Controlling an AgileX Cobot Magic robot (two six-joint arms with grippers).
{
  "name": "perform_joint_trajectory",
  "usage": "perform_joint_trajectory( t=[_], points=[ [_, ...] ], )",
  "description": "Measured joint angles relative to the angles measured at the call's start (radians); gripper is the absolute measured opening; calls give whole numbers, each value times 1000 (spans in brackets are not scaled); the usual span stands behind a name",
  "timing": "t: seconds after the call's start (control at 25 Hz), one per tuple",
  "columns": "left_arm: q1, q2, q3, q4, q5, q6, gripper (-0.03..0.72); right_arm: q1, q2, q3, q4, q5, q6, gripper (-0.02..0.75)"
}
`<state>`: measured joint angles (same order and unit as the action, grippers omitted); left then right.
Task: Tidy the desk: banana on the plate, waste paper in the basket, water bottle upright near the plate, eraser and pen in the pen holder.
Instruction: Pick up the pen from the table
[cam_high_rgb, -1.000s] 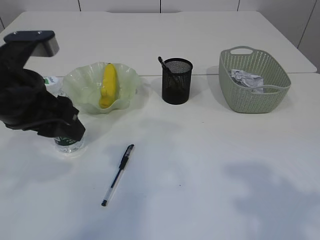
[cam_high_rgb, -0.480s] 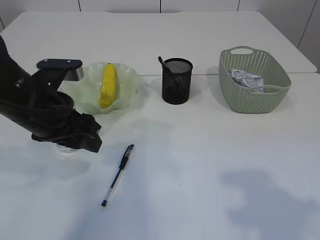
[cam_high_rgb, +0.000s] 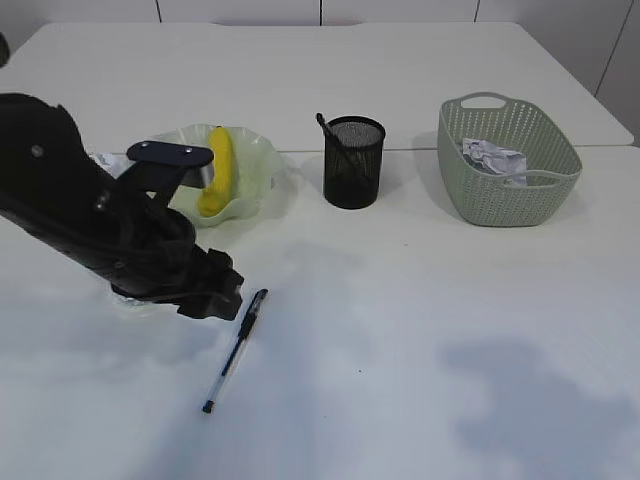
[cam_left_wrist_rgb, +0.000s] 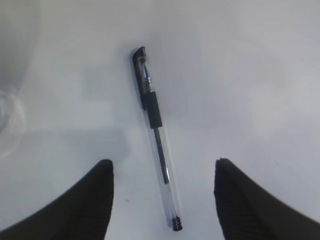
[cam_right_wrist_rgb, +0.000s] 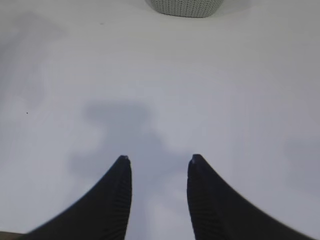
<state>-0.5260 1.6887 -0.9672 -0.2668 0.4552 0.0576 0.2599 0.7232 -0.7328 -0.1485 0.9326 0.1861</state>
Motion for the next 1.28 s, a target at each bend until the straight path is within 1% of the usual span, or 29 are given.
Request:
perform_joint_trajectory(
  t=[0.24, 0.6, 0.72, 0.96, 1.28],
  points=[
    [0, 97, -7, -4, -28, 1, 456, 0, 0, 0, 0, 1, 0, 282],
    [0, 197, -111, -10, -43, 1, 456, 0, 0, 0, 0, 9, -2, 282],
    [0, 228, -127, -16, -47, 1, 456, 0, 0, 0, 1, 17, -3, 282],
    [0, 286, -149, -21, -53, 1, 456, 0, 0, 0, 1, 19, -8, 282],
    [-6, 306, -151, -30, -80, 1, 449, 0, 0, 0, 1, 19, -8, 281]
  ],
)
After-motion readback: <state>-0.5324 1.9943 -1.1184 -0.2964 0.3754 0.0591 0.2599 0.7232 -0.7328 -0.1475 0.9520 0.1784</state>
